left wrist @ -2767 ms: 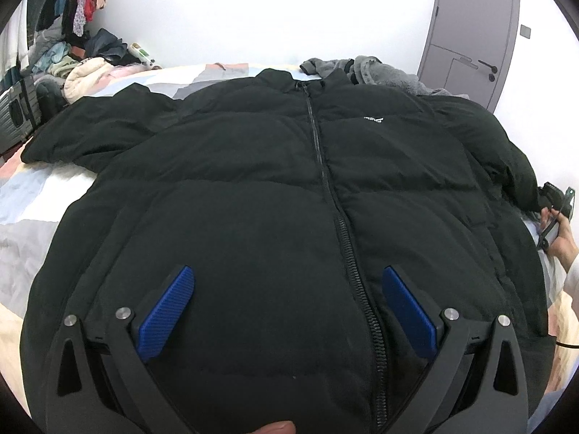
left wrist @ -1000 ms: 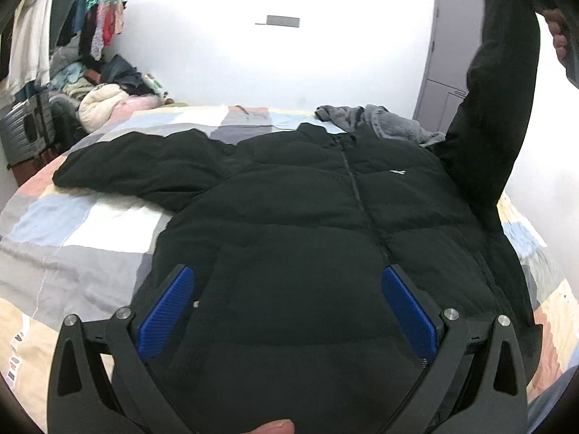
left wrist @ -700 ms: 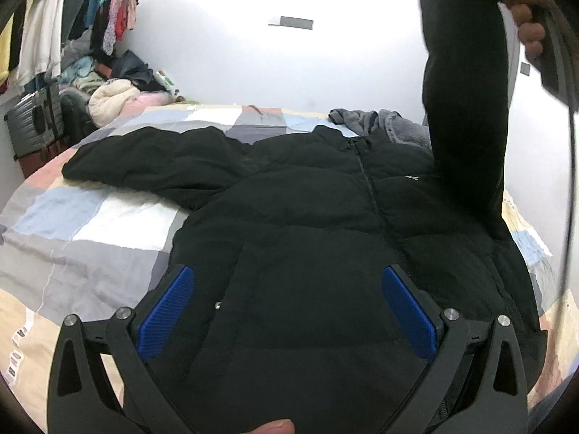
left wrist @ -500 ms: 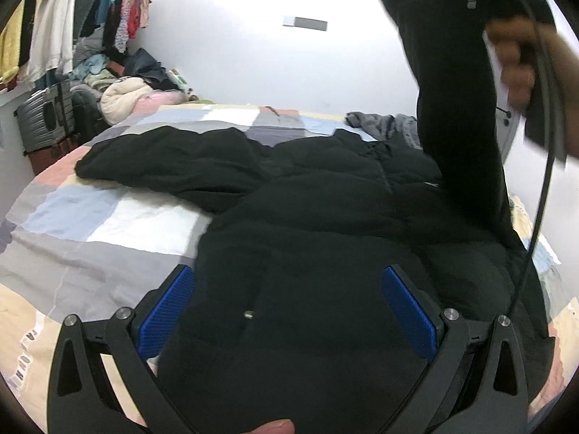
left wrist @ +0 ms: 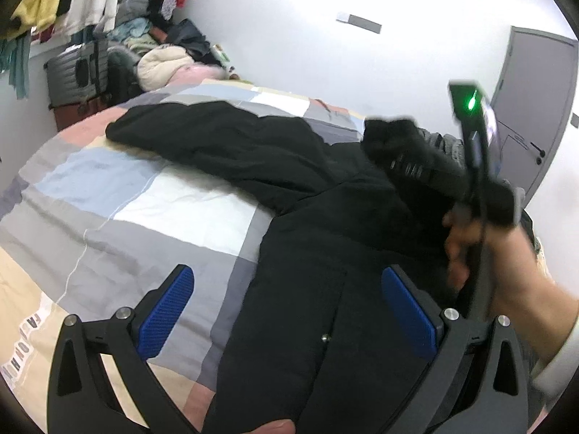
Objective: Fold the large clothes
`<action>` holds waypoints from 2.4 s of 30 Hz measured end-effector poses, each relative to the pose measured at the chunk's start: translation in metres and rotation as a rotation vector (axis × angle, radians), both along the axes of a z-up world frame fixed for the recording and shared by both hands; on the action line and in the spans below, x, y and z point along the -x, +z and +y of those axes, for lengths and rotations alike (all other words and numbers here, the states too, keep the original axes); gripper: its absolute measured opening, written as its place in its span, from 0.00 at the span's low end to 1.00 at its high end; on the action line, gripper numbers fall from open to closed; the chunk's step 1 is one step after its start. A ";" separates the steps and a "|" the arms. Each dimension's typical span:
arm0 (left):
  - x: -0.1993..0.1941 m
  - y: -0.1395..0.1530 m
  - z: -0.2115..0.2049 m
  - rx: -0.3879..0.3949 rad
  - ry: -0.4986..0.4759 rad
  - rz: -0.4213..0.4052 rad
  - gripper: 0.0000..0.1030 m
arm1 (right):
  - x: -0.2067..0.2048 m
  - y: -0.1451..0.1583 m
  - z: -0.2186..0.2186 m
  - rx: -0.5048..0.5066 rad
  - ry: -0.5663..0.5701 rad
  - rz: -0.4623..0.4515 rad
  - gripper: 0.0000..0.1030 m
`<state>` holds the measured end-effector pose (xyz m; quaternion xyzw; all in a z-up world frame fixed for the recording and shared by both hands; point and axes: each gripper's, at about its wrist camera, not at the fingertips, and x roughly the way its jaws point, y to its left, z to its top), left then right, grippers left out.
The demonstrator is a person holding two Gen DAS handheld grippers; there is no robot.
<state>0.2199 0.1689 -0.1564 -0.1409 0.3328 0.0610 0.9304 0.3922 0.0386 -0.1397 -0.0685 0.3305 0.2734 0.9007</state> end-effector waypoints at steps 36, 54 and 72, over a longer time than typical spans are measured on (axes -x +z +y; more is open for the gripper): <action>0.011 0.000 -0.076 -0.029 -0.188 0.007 1.00 | 0.107 0.088 -0.248 -0.095 -0.309 -0.134 0.75; 0.012 -0.006 -0.116 -0.070 -0.187 0.019 1.00 | 0.077 -0.049 -0.343 0.093 -0.481 0.059 0.52; 0.012 -0.017 -0.139 -0.134 -0.220 0.077 1.00 | 0.072 -0.030 -0.352 0.018 -0.627 -0.033 0.14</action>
